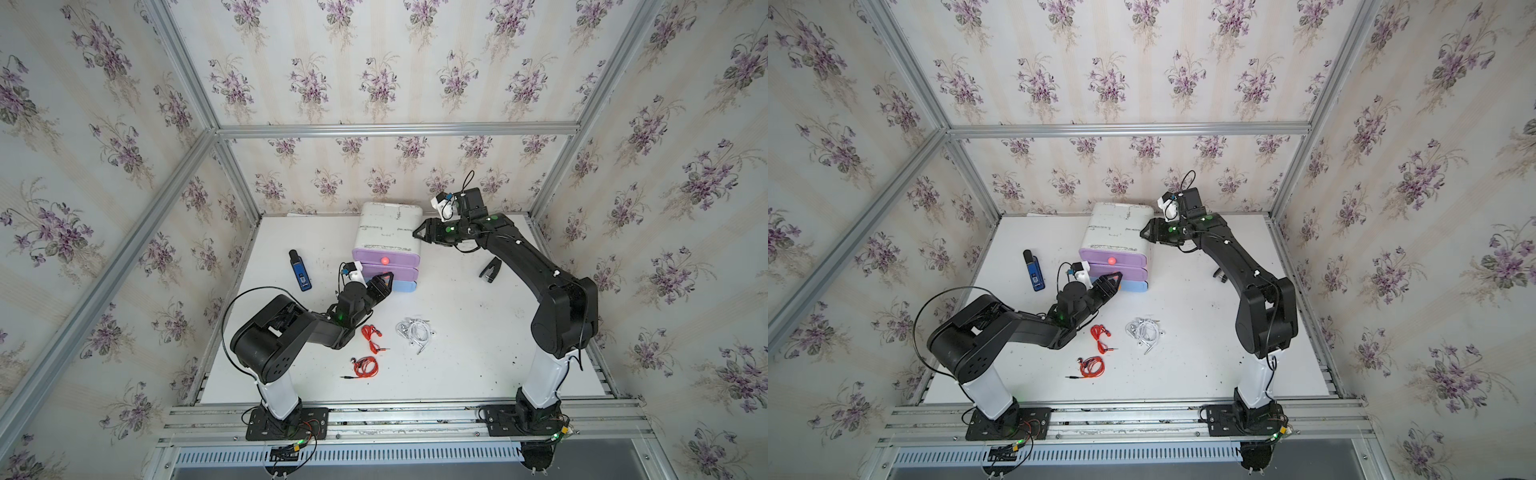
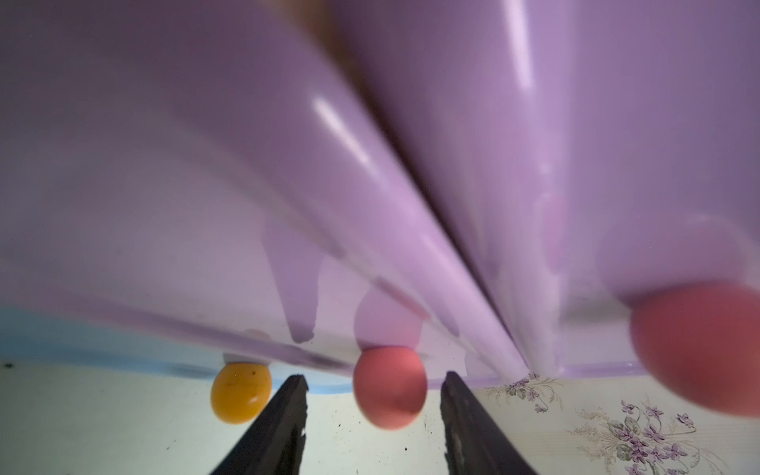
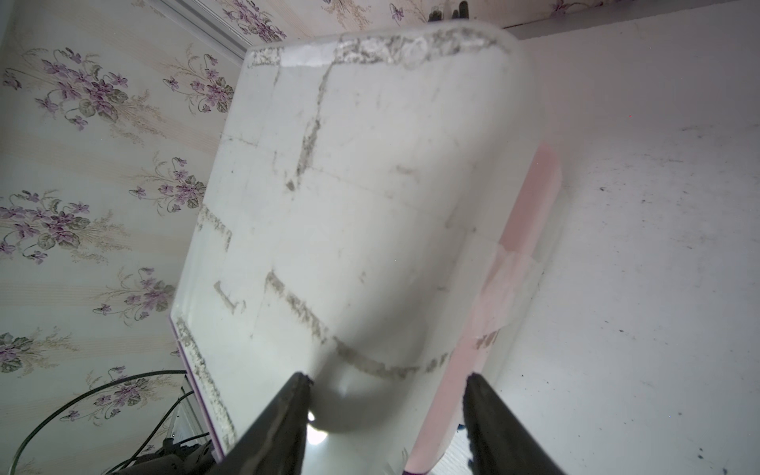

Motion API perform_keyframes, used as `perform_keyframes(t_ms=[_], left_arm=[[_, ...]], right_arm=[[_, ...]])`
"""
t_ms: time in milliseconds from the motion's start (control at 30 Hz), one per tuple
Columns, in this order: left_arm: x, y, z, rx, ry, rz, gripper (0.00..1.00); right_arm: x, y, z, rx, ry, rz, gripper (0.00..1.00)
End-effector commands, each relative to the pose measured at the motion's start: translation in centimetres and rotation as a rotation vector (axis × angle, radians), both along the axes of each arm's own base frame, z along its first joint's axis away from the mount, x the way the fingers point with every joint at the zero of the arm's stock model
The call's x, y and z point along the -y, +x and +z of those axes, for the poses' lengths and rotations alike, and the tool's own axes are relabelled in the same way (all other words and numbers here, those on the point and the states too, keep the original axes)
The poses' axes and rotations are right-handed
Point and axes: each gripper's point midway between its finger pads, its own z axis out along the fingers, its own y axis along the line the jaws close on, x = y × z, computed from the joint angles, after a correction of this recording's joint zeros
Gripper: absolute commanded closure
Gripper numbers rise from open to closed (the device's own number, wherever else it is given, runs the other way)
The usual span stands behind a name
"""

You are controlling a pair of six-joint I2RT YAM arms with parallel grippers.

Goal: Place the wired earphones into the drawer by color
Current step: Open the drawer in the storage box.

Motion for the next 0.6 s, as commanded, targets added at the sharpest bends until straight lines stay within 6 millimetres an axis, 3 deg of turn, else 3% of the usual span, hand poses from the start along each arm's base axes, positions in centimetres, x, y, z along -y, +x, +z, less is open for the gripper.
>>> perform_keyframes(t_ms=[0,167,567], left_arm=[[-0.4,0.4,0.6,0.028,0.034,0.022,0.47],[0.0,0.7,1.3,0.038,0.053,0.014,0.53],[-0.1,0.5,-0.1,0.000,0.081,0.015,0.68]], right_arm=[[0.4,-0.4,-0.6,-0.012,-0.027,-0.001,0.38],[0.5,-0.5,-1.0,-0.019,-0.028,-0.004,0.39],[0.5,-0.6,-1.1,-0.023,-0.028,-0.006,0.39]])
